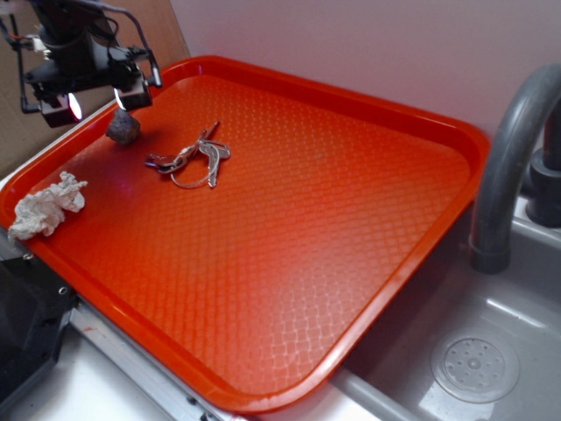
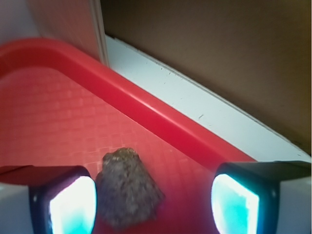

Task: Grab the rock.

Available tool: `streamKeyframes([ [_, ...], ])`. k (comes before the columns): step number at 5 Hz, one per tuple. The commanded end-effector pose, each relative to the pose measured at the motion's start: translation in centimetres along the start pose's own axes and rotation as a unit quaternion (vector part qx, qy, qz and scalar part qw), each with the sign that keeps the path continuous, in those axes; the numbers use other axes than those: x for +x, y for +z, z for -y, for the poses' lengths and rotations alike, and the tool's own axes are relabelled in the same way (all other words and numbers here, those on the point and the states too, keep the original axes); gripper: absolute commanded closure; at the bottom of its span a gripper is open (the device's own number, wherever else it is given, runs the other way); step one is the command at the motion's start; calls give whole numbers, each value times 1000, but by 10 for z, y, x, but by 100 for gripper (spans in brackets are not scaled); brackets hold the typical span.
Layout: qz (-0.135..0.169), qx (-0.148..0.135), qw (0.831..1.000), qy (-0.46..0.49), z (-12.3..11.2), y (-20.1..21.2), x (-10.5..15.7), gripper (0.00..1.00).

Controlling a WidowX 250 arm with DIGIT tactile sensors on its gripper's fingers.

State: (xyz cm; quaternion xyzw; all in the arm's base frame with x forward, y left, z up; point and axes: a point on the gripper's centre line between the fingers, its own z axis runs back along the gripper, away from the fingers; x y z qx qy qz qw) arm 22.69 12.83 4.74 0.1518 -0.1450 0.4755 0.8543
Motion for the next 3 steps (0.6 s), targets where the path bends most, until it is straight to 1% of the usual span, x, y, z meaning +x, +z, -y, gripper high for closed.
streamKeyframes([
  [1,-24,-37,999,-5,11,-15,11,0],
  [2,-24,-43,998,-25,12,-15,7,0],
  [3,-18,-43,999,-23,9,-11,6,100],
])
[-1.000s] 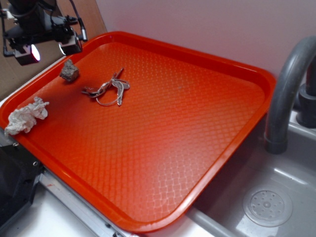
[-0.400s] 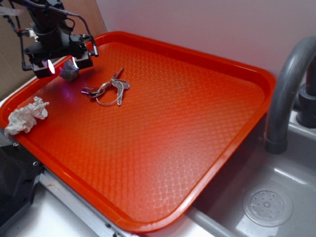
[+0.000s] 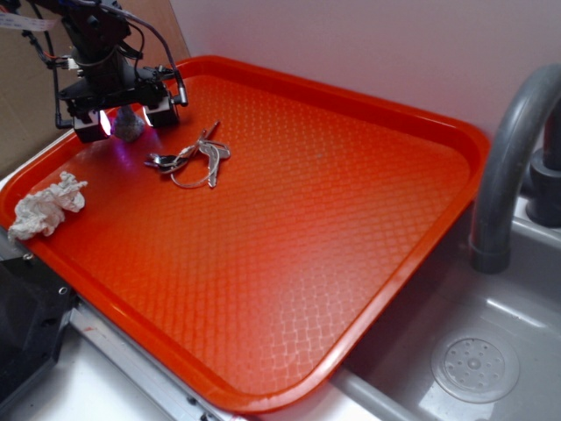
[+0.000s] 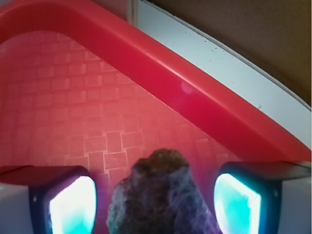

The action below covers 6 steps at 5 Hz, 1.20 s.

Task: Grab the rock.

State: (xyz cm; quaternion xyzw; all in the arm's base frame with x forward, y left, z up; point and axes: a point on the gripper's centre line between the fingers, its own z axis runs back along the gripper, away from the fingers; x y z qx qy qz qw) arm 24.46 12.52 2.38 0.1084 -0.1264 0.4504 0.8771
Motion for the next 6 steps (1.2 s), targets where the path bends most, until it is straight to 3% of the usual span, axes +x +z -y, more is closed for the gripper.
streamKeyframes([
  [1,19,-7,1000,-17,-14,16,9,100],
  [2,1,-13,993,-120,-12,30,12,100],
  [3,-47,-7,973,-225,-5,66,14,100],
  [4,-86,-59,942,-320,5,111,3,100],
  [6,-95,-161,880,-437,31,215,-40,100],
])
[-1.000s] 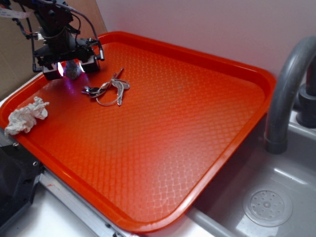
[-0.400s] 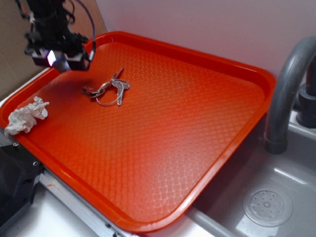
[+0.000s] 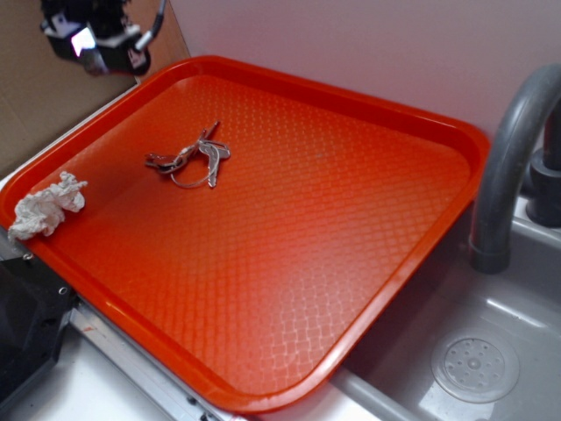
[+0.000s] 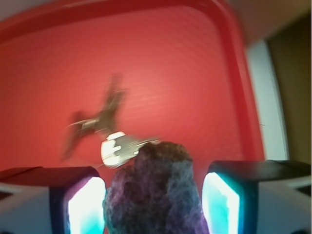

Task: Grab the rock.

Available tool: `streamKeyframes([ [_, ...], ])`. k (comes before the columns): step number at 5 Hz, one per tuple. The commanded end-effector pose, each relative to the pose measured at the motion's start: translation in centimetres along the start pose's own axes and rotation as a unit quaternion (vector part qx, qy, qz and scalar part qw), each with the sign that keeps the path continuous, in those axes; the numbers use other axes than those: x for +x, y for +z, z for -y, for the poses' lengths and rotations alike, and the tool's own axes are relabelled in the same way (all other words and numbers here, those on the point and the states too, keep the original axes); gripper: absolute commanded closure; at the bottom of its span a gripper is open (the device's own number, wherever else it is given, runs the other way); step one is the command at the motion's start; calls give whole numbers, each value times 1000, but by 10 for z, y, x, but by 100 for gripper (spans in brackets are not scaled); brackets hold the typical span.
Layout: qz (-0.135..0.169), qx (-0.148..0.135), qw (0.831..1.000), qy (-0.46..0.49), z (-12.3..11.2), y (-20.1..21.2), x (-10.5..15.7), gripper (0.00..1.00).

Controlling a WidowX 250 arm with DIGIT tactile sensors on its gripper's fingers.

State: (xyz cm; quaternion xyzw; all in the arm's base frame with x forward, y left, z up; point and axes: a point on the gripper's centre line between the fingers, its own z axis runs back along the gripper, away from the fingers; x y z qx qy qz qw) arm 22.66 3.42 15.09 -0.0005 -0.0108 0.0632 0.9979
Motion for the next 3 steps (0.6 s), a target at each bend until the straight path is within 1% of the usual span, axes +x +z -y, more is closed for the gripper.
streamKeyframes([
  [1,56,-71,994,-69,43,97,-24,100],
  [2,38,-96,991,-79,54,116,-27,100],
  [3,25,-66,993,-92,51,104,-18,100],
])
